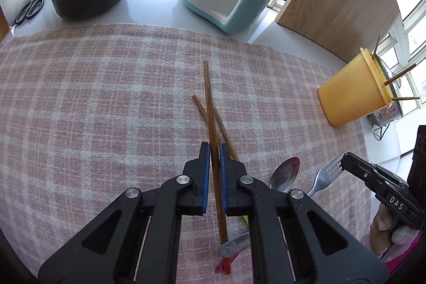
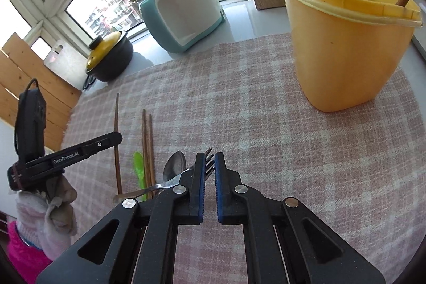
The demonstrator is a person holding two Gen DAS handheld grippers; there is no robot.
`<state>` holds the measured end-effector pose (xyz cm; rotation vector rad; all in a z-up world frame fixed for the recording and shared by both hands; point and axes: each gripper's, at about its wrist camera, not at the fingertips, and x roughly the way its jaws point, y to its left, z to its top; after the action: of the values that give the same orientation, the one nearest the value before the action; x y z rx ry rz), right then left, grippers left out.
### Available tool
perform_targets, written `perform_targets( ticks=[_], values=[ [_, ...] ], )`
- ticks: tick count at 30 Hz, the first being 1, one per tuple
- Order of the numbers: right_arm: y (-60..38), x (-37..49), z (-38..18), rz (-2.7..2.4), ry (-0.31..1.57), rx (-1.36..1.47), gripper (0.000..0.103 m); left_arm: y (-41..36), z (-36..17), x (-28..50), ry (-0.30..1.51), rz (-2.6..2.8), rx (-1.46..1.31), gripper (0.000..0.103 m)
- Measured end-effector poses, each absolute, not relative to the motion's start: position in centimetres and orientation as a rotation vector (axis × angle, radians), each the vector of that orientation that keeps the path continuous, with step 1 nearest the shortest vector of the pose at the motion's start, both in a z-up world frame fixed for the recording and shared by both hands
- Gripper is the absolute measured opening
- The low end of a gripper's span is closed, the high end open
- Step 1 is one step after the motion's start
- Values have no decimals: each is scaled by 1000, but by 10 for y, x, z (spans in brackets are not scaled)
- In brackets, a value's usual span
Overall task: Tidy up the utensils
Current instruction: 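Close left tool on a wooden chopstick while right tool grasps the metal fork, then lift and carry the chopstick and fork over the yellow container with both tools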
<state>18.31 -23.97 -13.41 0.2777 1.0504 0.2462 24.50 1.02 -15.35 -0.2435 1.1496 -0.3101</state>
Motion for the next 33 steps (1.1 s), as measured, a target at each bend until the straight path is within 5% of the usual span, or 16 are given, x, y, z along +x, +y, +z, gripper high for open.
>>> perform_targets(
  ticks=[33],
  values=[
    [-248,137,-28,228,823,40,1,-1,-64,190,949,-400,-189,4]
  ],
)
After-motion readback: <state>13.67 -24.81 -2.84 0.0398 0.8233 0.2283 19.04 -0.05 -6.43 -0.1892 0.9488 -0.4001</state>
